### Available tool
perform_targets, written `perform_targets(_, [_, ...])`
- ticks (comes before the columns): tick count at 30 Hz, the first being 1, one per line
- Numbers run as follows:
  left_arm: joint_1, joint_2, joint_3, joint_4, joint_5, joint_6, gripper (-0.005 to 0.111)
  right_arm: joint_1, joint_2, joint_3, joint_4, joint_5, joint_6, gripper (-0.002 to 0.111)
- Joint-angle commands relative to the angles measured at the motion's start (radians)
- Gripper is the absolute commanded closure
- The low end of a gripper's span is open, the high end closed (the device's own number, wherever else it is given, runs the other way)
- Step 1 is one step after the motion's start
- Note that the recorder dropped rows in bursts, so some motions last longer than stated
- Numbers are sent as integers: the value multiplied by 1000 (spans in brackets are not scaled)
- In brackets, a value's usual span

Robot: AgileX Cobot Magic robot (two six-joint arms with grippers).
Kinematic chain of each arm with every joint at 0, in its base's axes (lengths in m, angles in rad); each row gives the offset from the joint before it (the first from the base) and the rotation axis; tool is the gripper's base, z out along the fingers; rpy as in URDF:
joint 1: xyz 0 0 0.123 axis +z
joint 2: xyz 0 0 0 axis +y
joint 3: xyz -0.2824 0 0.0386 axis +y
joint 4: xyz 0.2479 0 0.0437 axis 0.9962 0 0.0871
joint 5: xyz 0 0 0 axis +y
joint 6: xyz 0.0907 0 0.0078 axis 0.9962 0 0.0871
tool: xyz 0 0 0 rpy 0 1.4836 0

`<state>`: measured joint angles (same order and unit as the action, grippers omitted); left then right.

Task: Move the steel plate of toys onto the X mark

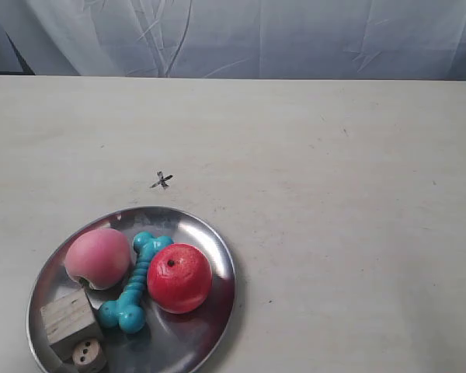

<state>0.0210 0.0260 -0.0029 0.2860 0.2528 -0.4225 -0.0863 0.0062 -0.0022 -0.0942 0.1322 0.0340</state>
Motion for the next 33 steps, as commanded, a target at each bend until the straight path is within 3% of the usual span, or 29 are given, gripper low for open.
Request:
perform_targets(1, [-2, -3, 3, 6, -5, 0, 107, -5, -6, 2, 1, -7, -4, 108])
perform_targets(5, [-2, -3, 3, 6, -5, 2, 107, -5, -6, 2, 1, -15, -4, 108])
perform_targets(12, [-2, -3, 3, 6, -5, 0, 107, -5, -6, 2, -54, -511, -12, 108])
perform_targets(16, [-2, -3, 3, 6, -5, 0, 107, -5, -6, 2, 26, -646, 12, 108])
perform_targets(19, [-2, -3, 3, 6, -5, 0, 107, -5, -6, 2, 373, -544, 162, 108])
perform_targets(21, [-2, -3, 3, 6, -5, 0, 107, -5, -6, 2, 460, -456, 181, 108])
perform_targets(27, [-2, -3, 3, 24, -5, 4, 107, -5, -6, 2, 470, -307, 358, 108])
perform_targets(30, [-2, -3, 3, 64, -19, 4, 107, -5, -6, 2, 472, -101, 607, 108])
perform_targets(32, [-2, -3, 3, 202, -118, 4, 107, -5, -6, 2, 474, -51, 640, 108])
perform_targets(33, [-2, -3, 3, 199, -192, 2, 107, -5, -6, 2, 485, -51, 640, 108])
